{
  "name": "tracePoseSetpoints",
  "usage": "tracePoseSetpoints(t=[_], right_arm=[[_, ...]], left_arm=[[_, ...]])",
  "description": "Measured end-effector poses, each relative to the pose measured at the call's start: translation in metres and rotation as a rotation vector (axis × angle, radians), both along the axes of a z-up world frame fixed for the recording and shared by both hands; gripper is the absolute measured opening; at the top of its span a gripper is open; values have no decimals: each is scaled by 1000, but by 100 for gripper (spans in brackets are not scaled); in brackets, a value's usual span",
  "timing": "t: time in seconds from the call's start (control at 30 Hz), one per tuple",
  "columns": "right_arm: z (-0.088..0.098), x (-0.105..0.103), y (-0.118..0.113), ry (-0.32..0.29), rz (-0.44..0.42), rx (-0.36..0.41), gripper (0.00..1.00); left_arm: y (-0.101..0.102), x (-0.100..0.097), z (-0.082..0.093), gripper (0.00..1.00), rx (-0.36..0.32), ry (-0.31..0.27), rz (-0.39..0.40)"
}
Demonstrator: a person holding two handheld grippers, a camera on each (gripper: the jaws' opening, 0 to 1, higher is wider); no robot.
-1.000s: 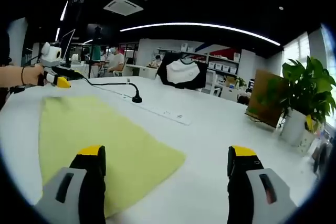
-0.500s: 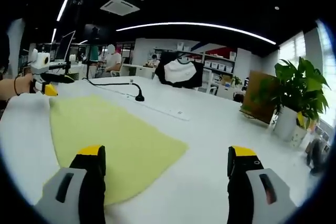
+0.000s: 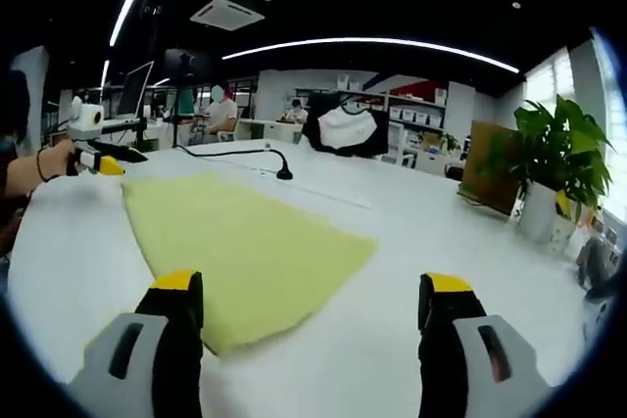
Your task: Fold the garment on the visible template until the final outline fits inside the template.
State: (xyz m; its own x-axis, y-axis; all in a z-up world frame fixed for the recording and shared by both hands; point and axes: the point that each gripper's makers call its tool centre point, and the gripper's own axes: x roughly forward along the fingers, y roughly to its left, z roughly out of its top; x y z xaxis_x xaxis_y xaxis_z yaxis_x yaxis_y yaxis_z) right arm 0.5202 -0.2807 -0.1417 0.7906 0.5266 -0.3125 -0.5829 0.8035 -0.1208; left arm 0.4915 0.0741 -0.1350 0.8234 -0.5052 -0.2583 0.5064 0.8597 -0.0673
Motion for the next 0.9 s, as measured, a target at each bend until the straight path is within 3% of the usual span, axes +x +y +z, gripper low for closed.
tracePoseSetpoints(t=[0.17,0.2,0.23,0.3,0.37,0.43,0.63,0.7,0.83,0.9], right_arm=[[-5,-10,-1,30,14,8,89],[-6,-14,1,46,25,21,87],[-7,-21,6,90,30,82,86],[-8,-28,9,106,58,92,82],[-8,-31,9,107,66,88,70],[-11,-37,12,149,84,109,59],[-24,-51,19,228,127,114,34],[-27,-54,21,255,139,122,27],[-30,-54,25,269,143,124,14],[-29,-54,25,277,148,140,6]], left_arm=[[-1,-8,-7,53,-19,31,-22],[-2,-10,-9,50,-11,38,-33],[-2,-11,-10,49,-5,42,-36],[-2,-13,-15,49,8,60,-32],[-2,-15,-21,47,3,86,-32],[-3,-16,-24,40,-6,103,-40],[-10,-22,-29,23,-80,167,-81],[-11,-22,-30,18,-76,169,-90],[-16,-26,-29,6,-133,203,-113],[-13,-26,-30,5,-139,212,-106]])
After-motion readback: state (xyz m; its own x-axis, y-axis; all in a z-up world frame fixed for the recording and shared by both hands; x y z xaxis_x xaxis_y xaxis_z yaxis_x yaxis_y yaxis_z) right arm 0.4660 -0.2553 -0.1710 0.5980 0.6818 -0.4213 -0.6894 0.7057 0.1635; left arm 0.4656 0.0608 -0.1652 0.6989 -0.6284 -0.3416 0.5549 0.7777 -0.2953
